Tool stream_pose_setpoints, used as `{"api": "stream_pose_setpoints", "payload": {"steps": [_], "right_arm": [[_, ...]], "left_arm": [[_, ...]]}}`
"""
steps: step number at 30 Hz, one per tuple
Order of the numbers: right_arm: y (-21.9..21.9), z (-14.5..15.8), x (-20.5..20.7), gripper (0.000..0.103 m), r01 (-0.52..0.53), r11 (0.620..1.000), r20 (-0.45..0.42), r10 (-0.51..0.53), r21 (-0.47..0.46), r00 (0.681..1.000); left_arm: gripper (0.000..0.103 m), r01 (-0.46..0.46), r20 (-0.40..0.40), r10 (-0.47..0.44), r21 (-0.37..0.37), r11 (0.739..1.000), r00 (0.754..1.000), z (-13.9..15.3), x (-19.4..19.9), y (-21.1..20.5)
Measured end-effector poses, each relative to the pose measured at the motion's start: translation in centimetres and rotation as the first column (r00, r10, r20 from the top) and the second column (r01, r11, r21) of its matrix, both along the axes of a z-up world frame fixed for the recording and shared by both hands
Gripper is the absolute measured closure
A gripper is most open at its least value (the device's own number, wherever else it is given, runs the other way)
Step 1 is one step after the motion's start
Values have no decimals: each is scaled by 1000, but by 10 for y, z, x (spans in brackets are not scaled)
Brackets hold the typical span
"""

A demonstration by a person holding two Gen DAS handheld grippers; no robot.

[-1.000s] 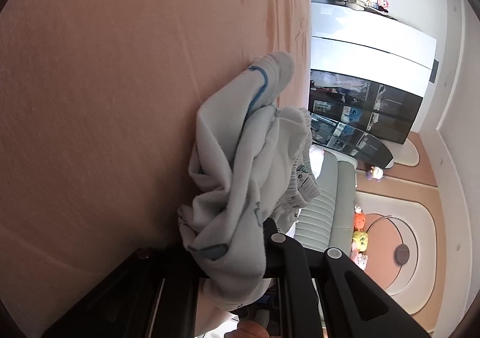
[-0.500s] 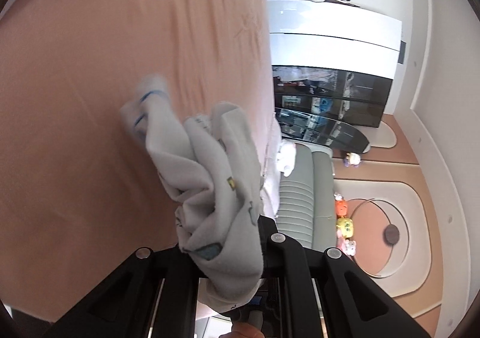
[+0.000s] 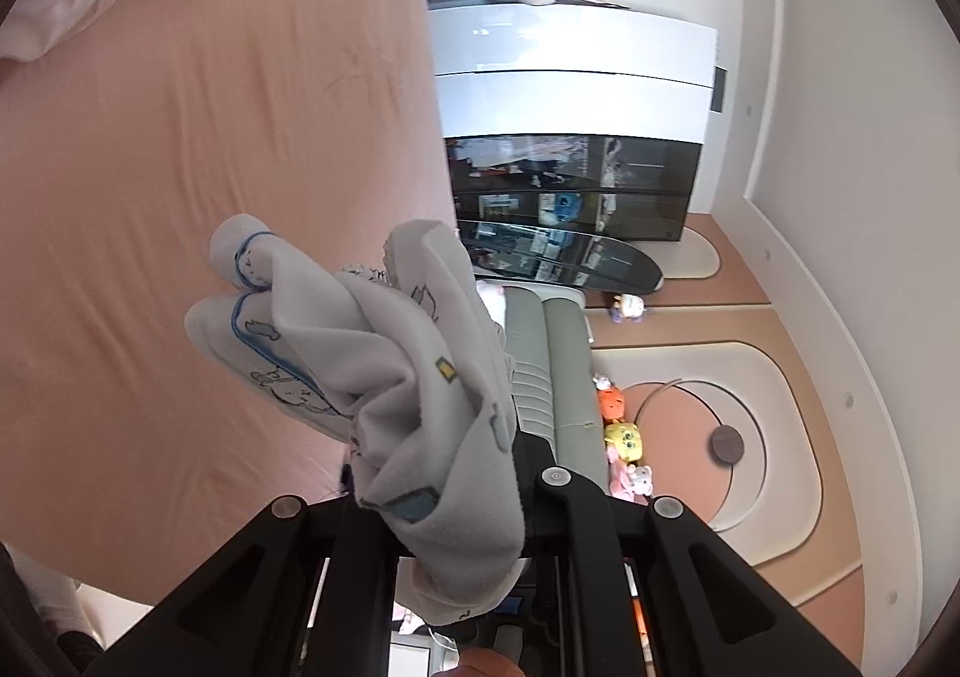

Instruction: Fold clothes

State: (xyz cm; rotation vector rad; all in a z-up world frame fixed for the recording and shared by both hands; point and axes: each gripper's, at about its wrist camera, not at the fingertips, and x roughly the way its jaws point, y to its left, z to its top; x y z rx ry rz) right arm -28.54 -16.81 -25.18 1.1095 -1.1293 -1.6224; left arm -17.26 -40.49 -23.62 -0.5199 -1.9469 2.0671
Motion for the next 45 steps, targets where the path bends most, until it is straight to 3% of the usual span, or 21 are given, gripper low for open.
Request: {"api": "stream_pose_setpoints", "payload": {"steps": [8, 16, 25, 30, 38, 45], "right_arm": [[-15, 45, 15, 96, -46, 999, -85, 46, 1, 995], [-60, 75, 22, 96, -128, 992, -139, 127, 6, 982], [-115, 110, 36, 95, -215, 973, -243, 228, 80, 943], [-143, 121, 39, 95, -277, 960, -258, 278, 41, 925], [-201, 104, 47, 95, -374, 928, -231, 361, -9, 903], [-235, 68, 56, 95, -410, 912, -159, 408, 26, 899]], "left_arm": [[94, -31, -64, 28, -37, 999, 998, 28, 27, -19], [94, -114, -102, 105, -86, 990, 989, 51, 49, -54], [94, -197, -117, 181, -149, 969, 977, 71, 67, -90], [94, -256, -133, 236, -161, 953, 963, 85, 82, -114], [94, -327, -82, 317, -274, 904, 945, 89, 108, -147], [94, -358, -8, 368, -254, 898, 930, 56, 122, -168]]}}
